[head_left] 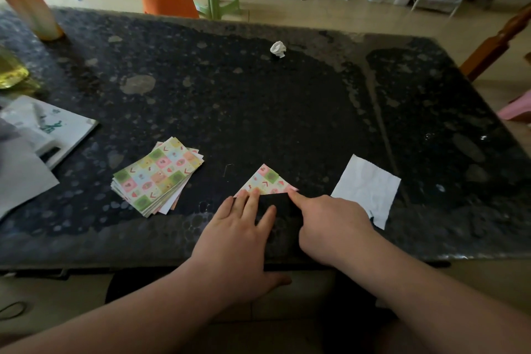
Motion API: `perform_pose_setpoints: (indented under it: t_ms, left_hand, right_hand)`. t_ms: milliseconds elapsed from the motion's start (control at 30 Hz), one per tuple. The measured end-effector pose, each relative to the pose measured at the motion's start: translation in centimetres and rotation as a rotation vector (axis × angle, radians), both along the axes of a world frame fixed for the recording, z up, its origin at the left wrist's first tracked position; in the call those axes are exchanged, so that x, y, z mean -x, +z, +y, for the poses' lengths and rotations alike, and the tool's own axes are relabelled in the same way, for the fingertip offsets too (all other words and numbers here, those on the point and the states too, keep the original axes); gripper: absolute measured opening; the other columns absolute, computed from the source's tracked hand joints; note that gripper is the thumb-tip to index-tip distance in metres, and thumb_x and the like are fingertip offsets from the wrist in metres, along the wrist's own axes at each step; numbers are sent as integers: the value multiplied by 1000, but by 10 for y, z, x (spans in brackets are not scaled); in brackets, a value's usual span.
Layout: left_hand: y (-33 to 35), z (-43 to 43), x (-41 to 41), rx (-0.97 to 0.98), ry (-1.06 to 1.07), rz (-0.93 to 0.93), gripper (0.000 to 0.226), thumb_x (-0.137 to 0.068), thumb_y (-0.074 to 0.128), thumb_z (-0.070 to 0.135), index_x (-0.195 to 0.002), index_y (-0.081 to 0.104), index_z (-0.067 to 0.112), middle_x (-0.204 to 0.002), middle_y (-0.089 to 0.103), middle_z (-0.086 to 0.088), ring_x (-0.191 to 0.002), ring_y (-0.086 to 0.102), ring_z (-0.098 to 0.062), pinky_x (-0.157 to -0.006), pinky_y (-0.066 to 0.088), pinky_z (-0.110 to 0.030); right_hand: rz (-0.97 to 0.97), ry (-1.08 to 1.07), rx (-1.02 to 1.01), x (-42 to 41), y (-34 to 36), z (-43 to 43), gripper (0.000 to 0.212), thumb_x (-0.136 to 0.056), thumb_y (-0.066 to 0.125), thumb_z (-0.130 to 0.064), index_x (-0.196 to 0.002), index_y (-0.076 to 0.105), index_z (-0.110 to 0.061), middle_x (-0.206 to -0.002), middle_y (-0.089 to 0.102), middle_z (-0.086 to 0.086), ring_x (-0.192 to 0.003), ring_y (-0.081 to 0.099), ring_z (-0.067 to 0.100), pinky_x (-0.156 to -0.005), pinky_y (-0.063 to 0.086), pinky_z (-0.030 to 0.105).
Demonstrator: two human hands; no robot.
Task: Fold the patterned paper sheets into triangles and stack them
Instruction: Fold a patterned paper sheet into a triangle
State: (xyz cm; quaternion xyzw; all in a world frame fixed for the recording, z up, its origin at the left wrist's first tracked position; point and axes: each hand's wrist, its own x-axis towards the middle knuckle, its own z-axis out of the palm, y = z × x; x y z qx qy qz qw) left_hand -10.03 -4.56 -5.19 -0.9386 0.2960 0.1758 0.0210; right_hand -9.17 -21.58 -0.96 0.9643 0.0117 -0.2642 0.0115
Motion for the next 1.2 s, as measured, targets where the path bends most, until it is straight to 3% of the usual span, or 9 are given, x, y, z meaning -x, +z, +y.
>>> perform_pose_setpoints:
  t_ms: [433, 533, 600, 667, 800, 967, 1033, 1133, 1200]
  left_hand:
    - [5, 3, -3, 11, 13, -1, 104, -79, 26, 95, -161, 0, 37, -171, -5, 1, -156, -4, -29, -122, 9, -51]
    - [10, 1, -4, -5, 33, 26, 100, -80, 23, 94, -160, 5, 38, -171, 0, 1, -156, -1, -31, -122, 4, -55]
    - [16, -2, -8, 30, 56, 28, 86, -86, 24, 87, -158, 20, 39, -168, 15, 3, -153, 11, -29, -121, 6, -57]
    - [22, -2, -17, 90, 99, -20, 63, -95, 30, 72, -147, 41, 38, -155, 38, 7, -142, 32, -24, -117, 22, -53]
    - [22, 8, -49, 328, 386, 49, 44, -100, 56, 40, -142, 49, 30, -138, 46, 5, -128, 46, -17, -108, 42, -36]
    - [18, 8, -76, 361, 649, 285, 59, -92, 71, 28, -145, 45, 29, -129, 60, 3, -112, 60, -16, -89, 53, -31]
    - [18, 5, -79, 356, 656, 315, 51, -90, 75, 30, -136, 54, 28, -114, 67, 5, -101, 64, -14, -77, 51, -27]
    - [24, 6, -82, 402, 636, 342, 9, -92, 72, 36, -85, 70, 30, -78, 68, 7, -73, 63, -9, -59, 45, -24]
    - [29, 12, -82, 478, 618, 383, 27, -95, 68, 39, -71, 69, 26, -67, 66, 7, -64, 60, -8, -56, 43, -24]
  right_hand:
    - [30, -29, 89, -3, 6, 0, 78, -97, 48, -25, -164, 10, -38, -126, 63, -1, -97, 64, 18, -79, 59, 36]
    - [6, -27, 96, -7, 1, 7, 64, -99, 47, -30, -160, 29, -33, -121, 64, -1, -97, 64, 19, -70, 54, 33]
    - [-94, -75, -8, -13, -5, 9, 35, -98, 49, -34, -130, 61, -27, -102, 63, -3, -91, 63, 18, -69, 51, 33]
    - [-232, -132, -141, -21, -11, 9, 20, -97, 53, -37, -107, 64, -25, -99, 60, -4, -91, 59, 15, -76, 56, 35]
    - [-217, -252, -252, -42, -16, 8, 49, -93, 68, -44, -135, 55, -24, -125, 55, -1, -114, 55, 17, -89, 55, 35]
    - [9, -412, -345, -64, -12, 12, 42, -88, 78, -43, -120, 60, -22, -98, 61, -5, -90, 63, 13, -78, 56, 35]
    - [57, -381, -376, -66, -10, 9, 25, -90, 76, -42, -101, 69, -22, -92, 67, -3, -85, 65, 13, -81, 57, 36]
    - [73, -363, -489, -65, -6, 2, 22, -89, 77, -45, -86, 72, -23, -87, 70, -3, -82, 67, 12, -76, 56, 32]
    - [58, -353, -558, -64, 0, -5, 22, -88, 77, -47, -85, 73, -26, -85, 71, -5, -81, 67, 11, -70, 54, 29]
